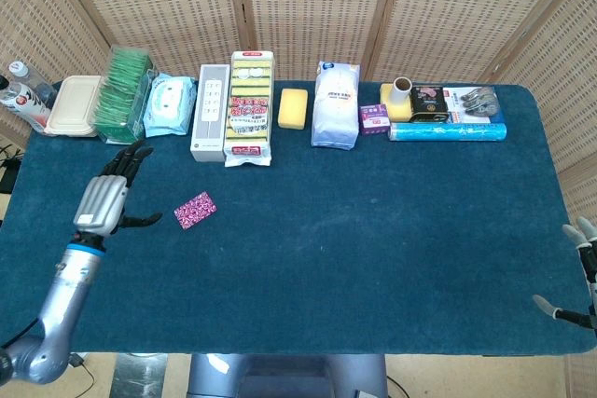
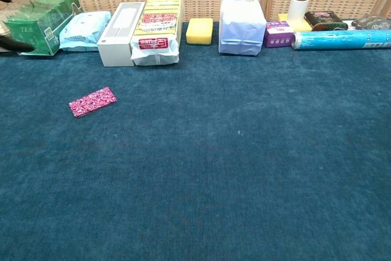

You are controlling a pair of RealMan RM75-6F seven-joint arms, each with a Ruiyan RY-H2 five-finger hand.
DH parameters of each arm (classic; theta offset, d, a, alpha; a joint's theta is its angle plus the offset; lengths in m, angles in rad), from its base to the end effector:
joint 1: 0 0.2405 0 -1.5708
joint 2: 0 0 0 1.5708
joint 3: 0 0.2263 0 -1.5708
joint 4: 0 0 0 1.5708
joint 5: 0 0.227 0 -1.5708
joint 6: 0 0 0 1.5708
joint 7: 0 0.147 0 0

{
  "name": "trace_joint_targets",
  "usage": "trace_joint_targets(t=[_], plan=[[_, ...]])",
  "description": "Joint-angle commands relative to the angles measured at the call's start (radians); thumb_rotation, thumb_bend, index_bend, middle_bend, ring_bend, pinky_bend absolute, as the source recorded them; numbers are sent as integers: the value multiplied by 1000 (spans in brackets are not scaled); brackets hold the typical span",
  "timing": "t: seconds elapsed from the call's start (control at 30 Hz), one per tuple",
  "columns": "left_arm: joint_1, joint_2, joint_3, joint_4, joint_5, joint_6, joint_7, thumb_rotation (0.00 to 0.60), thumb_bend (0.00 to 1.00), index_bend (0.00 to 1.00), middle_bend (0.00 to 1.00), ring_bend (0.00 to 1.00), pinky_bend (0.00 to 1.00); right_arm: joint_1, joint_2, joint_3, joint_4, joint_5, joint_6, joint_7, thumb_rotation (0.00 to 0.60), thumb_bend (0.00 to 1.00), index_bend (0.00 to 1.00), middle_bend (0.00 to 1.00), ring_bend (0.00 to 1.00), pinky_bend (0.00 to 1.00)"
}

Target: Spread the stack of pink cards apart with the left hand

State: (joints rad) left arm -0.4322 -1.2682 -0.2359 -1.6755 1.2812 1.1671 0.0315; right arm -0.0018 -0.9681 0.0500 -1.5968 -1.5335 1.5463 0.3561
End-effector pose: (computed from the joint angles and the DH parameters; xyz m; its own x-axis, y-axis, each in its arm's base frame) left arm -0.1901 0.3004 0.0728 0.1770 0.0978 0.9793 0.9720 -0.1739 -0.1583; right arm -0.3127 -0.1576 0.1847 0.2178 0.0360 0.9753 -0.9758 0.0266 0.2170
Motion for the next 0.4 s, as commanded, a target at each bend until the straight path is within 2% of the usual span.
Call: trace_joint_targets(t=[0.03,0.13,0.23,0.4], plan=[[155,100,154,97,236,123,-234,600,117,31,0,0,122,-1,-4,3,-2,3,5,-16,600,0,60,0,0,0],[215,127,207,96,275,192,-234,600,112,2,0,0,117,-5,-17,13,0,13,21,-56,600,0,60,0,0,0],[269,154,244,59,264,228,-164,600,104,0,0,0,112,-12,-40,32,4,33,53,-119,600,0,61,0,0,0],[309,185,265,-6,283,286,-90,600,98,0,0,0,111,-27,-78,67,12,67,115,-216,600,0,62,0,0,0]])
